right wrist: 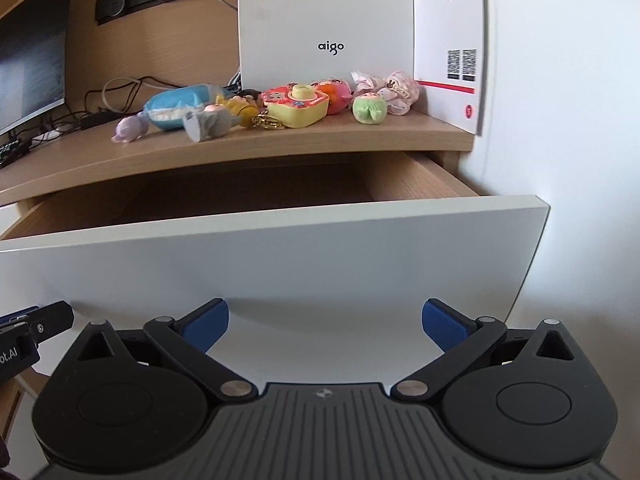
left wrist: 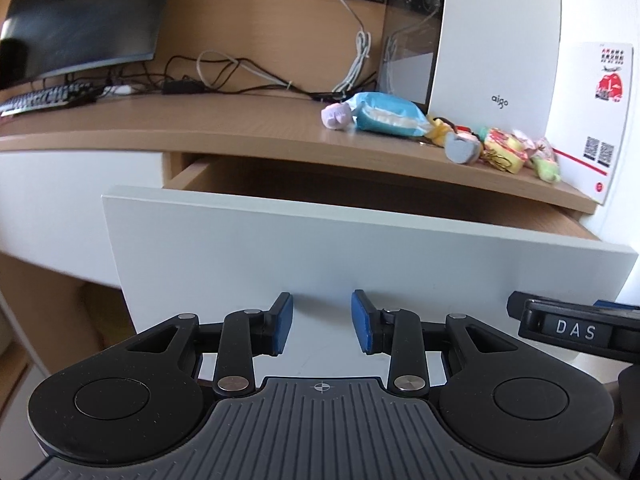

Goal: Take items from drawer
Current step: 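Push the white drawer front closed with both grippers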

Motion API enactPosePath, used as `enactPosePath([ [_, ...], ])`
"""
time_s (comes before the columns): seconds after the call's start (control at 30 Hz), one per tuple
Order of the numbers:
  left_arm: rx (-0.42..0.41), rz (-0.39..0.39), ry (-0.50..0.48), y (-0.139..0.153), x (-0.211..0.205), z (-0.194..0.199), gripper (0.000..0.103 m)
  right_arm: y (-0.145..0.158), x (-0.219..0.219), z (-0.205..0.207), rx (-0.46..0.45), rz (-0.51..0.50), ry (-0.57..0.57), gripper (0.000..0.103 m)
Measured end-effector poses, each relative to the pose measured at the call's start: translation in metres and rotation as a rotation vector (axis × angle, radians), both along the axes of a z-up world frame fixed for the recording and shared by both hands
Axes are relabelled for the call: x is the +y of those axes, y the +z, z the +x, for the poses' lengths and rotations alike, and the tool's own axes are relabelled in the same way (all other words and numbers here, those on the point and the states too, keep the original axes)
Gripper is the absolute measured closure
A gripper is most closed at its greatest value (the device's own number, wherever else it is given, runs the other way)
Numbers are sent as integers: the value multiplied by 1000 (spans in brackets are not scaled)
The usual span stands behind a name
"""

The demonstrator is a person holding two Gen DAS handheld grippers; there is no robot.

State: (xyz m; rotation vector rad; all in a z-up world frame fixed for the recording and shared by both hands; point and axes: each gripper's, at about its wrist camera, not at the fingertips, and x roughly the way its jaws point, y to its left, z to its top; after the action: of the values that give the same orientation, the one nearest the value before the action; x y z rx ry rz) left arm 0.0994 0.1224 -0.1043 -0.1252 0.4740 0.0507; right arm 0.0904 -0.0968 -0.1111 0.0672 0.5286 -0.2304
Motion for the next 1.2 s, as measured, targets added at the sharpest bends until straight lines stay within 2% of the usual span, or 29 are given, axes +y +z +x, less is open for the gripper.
enactPosePath([
  [0.3,-44,60,-25,-8,2,48,65,-6,-3,48,-47,-17,-28,0],
  [0.53,-70,55,-28,-11,5,76,63,-10,-10,75,-60,-13,-68,0],
  [0.6,-76,52,-30,-12,4,78,55,-10,-12,81,-59,-15,-61,0],
  [0.77,-93,36,-105,-16,-6,82,5,-15,-7,85,-46,-76,4,0],
  [0.83,-93,2,-95,-16,-6,85,0,-15,-9,85,-43,-74,2,0],
  [0.9,-94,-15,-75,-16,-7,87,0,-15,-17,85,-41,-47,-8,0],
  [1.07,-107,2,-34,-19,-16,88,0,-12,-35,82,-44,-57,-44,0],
  [1.2,-87,8,-47,-19,-16,87,0,-10,-40,70,-38,-59,-47,0],
])
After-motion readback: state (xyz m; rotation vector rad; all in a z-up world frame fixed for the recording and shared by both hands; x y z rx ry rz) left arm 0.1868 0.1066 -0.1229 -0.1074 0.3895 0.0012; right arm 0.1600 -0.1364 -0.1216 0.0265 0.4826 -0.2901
